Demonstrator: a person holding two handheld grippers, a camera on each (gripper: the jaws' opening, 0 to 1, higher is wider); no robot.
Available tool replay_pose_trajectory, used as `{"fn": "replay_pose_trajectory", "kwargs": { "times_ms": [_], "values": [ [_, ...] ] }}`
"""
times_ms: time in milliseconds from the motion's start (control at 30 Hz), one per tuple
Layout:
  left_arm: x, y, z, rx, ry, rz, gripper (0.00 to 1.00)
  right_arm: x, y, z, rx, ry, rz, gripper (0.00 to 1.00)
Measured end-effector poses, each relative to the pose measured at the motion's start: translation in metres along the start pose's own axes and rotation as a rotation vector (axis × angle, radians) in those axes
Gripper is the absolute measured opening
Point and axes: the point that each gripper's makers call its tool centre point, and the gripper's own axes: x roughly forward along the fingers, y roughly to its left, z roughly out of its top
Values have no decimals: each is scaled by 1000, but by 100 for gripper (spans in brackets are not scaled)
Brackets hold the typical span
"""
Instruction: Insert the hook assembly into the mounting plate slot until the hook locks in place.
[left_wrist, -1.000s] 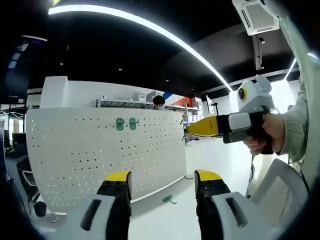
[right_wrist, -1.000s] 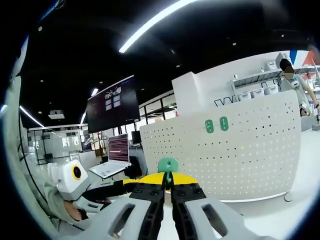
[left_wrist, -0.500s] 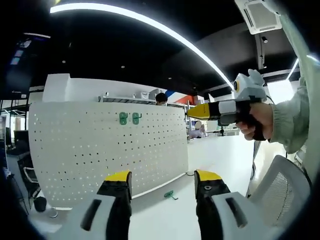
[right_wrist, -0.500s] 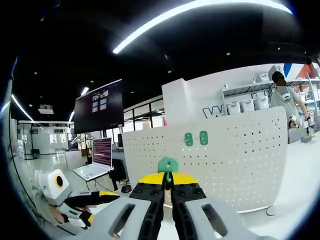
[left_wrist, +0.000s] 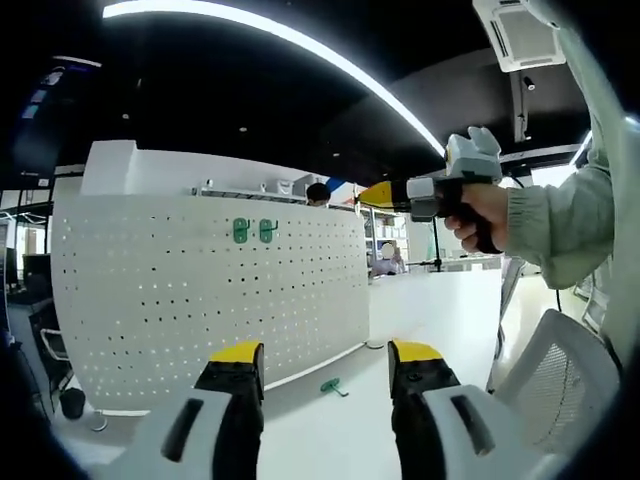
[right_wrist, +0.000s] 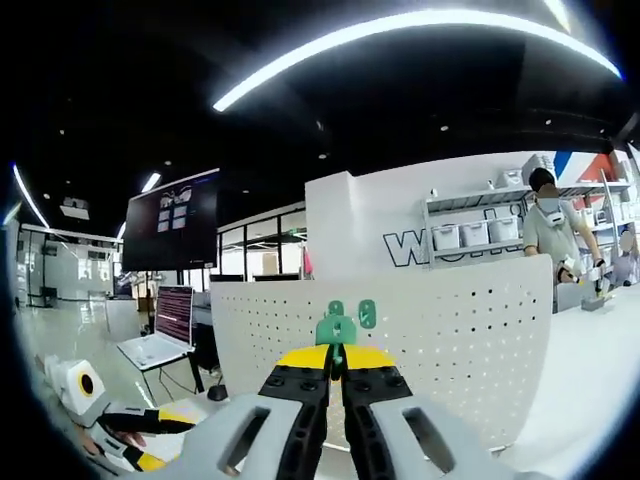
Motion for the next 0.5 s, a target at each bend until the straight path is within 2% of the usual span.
{"fn": "replay_pose_trajectory", "kwargs": {
  "times_ms": [500],
  "values": [
    [3,-6,-10,-12,29,-31,51,24,-11,5,-27,0,-30,1]
  ]
}}
